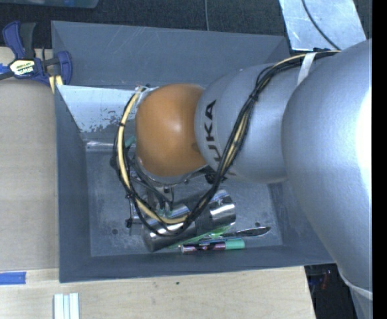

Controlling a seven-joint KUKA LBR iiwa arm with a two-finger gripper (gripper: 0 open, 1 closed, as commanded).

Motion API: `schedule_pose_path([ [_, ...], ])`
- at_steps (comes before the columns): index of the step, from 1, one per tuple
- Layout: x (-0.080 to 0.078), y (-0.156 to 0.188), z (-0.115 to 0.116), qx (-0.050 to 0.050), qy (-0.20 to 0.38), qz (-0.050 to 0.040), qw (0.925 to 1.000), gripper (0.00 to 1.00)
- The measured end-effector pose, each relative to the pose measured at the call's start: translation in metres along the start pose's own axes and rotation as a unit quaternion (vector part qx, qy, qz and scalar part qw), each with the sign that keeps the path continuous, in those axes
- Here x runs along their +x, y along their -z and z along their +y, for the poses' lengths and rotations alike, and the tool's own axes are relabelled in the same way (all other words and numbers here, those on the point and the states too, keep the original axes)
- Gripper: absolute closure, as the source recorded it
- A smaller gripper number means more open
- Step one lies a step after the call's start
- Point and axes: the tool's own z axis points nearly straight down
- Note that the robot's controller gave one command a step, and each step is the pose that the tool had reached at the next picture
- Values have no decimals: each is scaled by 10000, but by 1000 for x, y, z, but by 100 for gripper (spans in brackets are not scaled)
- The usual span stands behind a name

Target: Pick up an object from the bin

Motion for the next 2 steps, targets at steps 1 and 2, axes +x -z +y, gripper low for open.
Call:
schedule_pose_path([
  [1, -2, 4, -1, -11, -17, -35, 10000, 0],
  [2, -9, -62, -91, -18, 253, -42, 9997, 0],
])
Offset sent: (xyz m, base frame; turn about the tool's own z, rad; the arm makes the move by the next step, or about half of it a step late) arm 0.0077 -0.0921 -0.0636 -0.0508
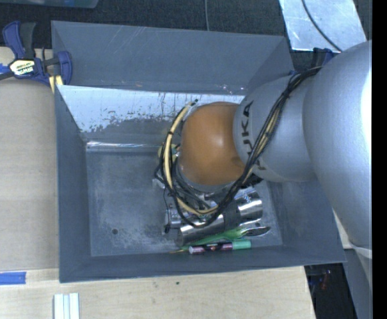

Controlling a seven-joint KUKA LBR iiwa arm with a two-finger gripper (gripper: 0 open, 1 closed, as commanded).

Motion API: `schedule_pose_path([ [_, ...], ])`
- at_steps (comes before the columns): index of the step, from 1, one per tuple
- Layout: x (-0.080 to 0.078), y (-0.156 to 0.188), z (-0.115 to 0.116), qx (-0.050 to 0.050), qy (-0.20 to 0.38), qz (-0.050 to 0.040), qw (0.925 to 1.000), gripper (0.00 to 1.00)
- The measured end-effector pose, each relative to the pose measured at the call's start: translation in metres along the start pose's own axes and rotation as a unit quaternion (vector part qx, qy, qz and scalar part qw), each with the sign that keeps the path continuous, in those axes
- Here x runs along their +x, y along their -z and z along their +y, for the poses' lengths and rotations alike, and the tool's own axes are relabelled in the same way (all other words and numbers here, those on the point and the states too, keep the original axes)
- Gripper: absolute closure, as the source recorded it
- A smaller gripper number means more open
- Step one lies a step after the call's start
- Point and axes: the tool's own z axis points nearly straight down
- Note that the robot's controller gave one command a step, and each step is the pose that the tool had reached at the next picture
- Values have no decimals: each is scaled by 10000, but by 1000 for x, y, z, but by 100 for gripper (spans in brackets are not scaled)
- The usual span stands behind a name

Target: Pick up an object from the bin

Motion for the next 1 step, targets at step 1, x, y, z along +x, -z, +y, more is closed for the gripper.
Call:
schedule_pose_path([
  [1, 1, 68, -22, -21, 155, -49, 9999, 0],
])
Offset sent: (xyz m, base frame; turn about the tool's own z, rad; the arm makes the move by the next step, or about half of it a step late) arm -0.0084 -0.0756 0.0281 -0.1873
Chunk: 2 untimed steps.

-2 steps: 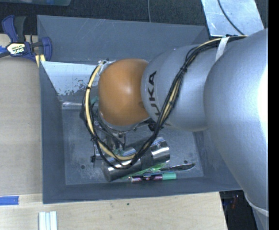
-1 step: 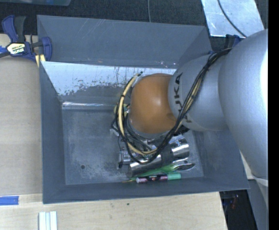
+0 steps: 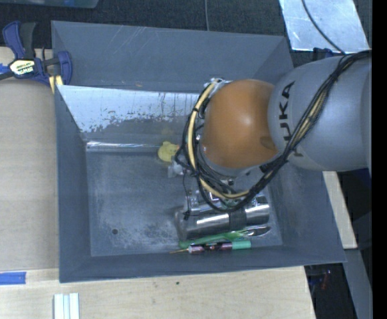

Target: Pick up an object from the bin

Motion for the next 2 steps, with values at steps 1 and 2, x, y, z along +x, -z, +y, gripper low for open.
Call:
schedule_pose_path([
  [1, 13, -38, -52, -13, 770, 95, 9970, 0],
  [2, -58, -59, -121, -128, 2605, 199, 9652, 0],
])
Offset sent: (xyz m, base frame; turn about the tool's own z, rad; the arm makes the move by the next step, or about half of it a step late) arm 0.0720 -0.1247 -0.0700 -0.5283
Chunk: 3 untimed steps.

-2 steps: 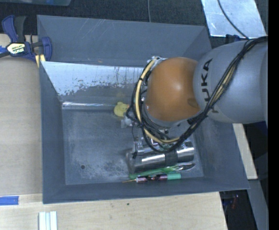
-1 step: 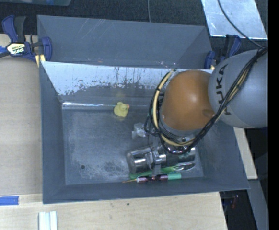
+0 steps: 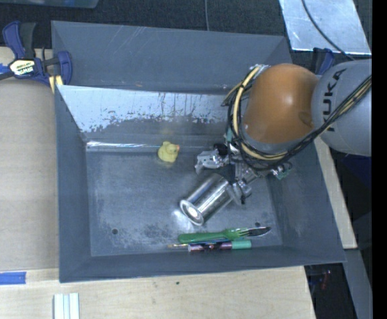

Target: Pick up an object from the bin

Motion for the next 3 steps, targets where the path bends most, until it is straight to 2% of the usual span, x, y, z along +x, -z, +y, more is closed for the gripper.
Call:
schedule_pose_path([
  [1, 78, -8, 25, 163, -202, -207, 9994, 100],
  [2, 78, -8, 25, 162, -203, -207, 9994, 100],
  [3, 81, 5, 28, 119, -205, -149, 9996, 100],
])
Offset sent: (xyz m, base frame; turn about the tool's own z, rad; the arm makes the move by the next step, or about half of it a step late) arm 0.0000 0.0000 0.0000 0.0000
